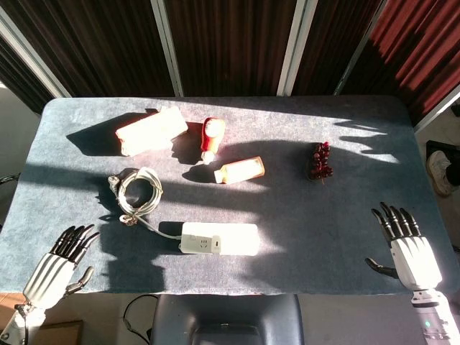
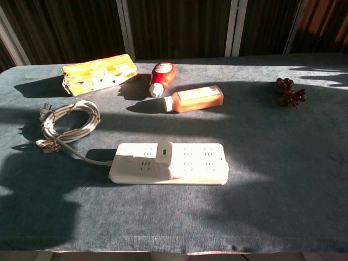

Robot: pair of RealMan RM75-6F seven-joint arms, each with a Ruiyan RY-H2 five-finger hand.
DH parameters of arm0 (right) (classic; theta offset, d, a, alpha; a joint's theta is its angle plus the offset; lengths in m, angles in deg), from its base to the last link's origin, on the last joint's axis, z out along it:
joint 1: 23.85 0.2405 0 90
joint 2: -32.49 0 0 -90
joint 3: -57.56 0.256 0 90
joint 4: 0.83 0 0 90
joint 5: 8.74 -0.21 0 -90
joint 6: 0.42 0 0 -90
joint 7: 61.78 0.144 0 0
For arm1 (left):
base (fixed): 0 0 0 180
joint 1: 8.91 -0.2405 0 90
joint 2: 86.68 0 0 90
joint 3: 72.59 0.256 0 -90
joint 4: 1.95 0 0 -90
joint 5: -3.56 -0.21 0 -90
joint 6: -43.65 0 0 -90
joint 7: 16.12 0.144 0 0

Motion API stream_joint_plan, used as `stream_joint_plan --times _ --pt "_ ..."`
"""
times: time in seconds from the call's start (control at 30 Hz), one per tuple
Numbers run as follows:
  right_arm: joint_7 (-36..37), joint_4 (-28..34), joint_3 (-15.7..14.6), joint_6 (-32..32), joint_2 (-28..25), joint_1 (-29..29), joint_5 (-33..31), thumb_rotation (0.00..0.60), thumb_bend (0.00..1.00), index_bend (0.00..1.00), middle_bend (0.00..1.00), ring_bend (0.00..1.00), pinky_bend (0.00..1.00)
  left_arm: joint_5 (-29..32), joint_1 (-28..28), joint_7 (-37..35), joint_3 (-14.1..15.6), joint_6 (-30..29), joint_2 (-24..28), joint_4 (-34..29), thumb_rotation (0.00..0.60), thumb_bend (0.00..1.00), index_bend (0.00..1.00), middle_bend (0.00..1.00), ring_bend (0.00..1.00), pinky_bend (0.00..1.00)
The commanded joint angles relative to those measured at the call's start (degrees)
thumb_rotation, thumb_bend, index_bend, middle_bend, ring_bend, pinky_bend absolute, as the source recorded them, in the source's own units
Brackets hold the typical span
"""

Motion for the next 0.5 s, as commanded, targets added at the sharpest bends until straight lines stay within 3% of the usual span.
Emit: stream_joint_plan --times 0.03,0.23,0.5 --pt "-0.1 0.2 0.0 0.3 0.0 0.0 -0.3 0.6 0.16 0.0 0.0 0.0 0.0 0.2 0.8 1.5 1.2 2.7 0.0 -1.1 0.6 0.44 0.0 0.0 0.0 0.08" --pt "-0.1 0.2 -0.1 -0.1 0.1 0.0 0.1 0.6 0.16 0.0 0.0 0.0 0.0 -6.2 3.8 -2.8 3.9 4.5 -5.4 0.5 0.6 0.43 0.0 0.0 0.0 0.08" --pt "-0.1 0.1 0.0 0.0 0.4 0.0 -0.2 0.6 0.16 0.0 0.0 0.0 0.0 -8.7 8.4 1.5 1.8 9.3 -18.7 4.3 0.6 0.42 0.0 0.0 0.0 0.08"
